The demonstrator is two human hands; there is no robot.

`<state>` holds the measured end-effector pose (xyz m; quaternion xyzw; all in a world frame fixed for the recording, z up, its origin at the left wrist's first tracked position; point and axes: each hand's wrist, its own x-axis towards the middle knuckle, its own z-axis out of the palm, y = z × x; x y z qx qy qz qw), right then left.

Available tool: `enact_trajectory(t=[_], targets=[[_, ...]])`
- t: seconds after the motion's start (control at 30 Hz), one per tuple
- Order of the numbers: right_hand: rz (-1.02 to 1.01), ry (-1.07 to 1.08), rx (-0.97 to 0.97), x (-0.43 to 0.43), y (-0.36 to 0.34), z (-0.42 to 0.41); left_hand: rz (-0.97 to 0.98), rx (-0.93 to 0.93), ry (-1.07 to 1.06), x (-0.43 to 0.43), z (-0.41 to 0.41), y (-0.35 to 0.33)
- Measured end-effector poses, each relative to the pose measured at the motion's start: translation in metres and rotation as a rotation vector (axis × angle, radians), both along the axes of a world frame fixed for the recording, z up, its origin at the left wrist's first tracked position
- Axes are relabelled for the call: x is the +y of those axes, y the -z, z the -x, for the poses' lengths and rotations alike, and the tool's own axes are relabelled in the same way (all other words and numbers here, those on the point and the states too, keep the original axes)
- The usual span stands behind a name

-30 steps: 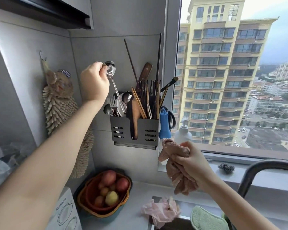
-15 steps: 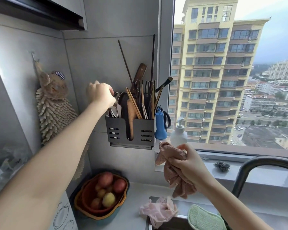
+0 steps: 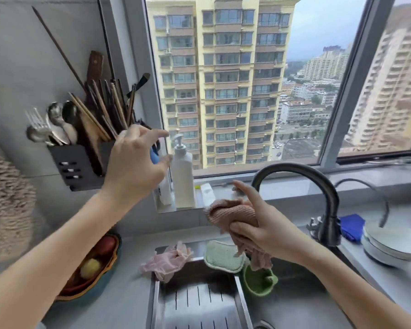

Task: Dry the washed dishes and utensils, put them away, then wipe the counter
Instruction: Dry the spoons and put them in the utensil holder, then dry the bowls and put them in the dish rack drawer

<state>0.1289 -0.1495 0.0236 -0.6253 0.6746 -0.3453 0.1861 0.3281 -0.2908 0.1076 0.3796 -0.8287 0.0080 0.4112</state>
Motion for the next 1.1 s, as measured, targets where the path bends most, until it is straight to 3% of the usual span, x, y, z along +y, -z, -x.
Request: enact_trajectory(t=[0.3, 0.5, 0.73, 0.97, 1.1], targets=[[0.025, 0.172, -0.109, 0.145, 0.023, 0.123, -0.171, -0.067, 0.479, 0.123, 0.182, 0.031], [0.019, 0.462, -0.23, 0.259, 0.049, 0.262, -0.383, -0.146, 0.689, 0.211, 0.358, 0.088], [0.007, 0.659, -0.33, 0.331, 0.109, 0.387, -0.288, -0.832, 0.635, 0.232, 0.531, 0.249], [-0.071, 0.641, -0.442, 0.334, 0.15, 0.432, -0.442, -0.841, 0.505, 0.217, 0.582, 0.306], [-0.082, 0.652, -0.509, 0.332, 0.16, 0.443, -0.413, -0.839, 0.481, 0.215, 0.582, 0.314]])
